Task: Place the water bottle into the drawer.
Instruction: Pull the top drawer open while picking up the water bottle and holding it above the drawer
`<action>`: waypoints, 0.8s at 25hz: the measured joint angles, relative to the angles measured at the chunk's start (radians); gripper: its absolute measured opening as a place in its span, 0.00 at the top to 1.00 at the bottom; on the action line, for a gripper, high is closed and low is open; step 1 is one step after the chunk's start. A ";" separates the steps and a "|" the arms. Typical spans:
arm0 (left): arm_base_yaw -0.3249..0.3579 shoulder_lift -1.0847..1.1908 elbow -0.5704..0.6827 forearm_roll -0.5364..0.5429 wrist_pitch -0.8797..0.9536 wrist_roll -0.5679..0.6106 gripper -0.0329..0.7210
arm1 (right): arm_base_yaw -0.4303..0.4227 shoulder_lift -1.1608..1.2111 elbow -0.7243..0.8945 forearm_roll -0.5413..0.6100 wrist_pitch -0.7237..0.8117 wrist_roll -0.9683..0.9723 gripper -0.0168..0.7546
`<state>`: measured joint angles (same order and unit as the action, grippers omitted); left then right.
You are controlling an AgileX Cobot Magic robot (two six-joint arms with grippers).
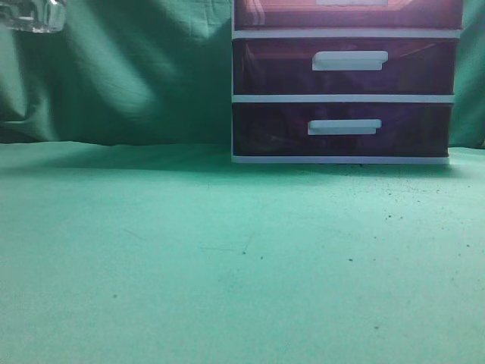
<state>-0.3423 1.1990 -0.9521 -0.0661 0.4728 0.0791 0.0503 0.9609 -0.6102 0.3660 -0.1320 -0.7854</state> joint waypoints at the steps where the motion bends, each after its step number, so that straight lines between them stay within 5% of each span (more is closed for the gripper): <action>1: 0.000 0.000 0.000 0.000 0.000 0.000 0.55 | 0.009 0.063 -0.035 -0.037 -0.031 -0.072 0.92; 7: 0.000 0.000 0.000 0.004 0.000 0.000 0.55 | 0.076 0.391 -0.234 -0.246 -0.247 -0.390 0.92; 8: 0.000 0.000 0.000 0.004 0.000 0.000 0.55 | 0.086 0.430 -0.253 -0.268 -0.267 -0.417 0.84; 12: 0.000 0.000 0.000 0.007 0.000 0.000 0.55 | 0.139 0.565 -0.332 -0.356 -0.302 -0.458 0.67; 20: 0.000 0.000 0.000 0.022 0.000 0.000 0.55 | 0.168 0.718 -0.464 -0.483 -0.307 -0.467 0.65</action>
<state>-0.3423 1.1990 -0.9521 -0.0439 0.4728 0.0791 0.2186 1.6790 -1.0742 -0.1173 -0.4389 -1.2528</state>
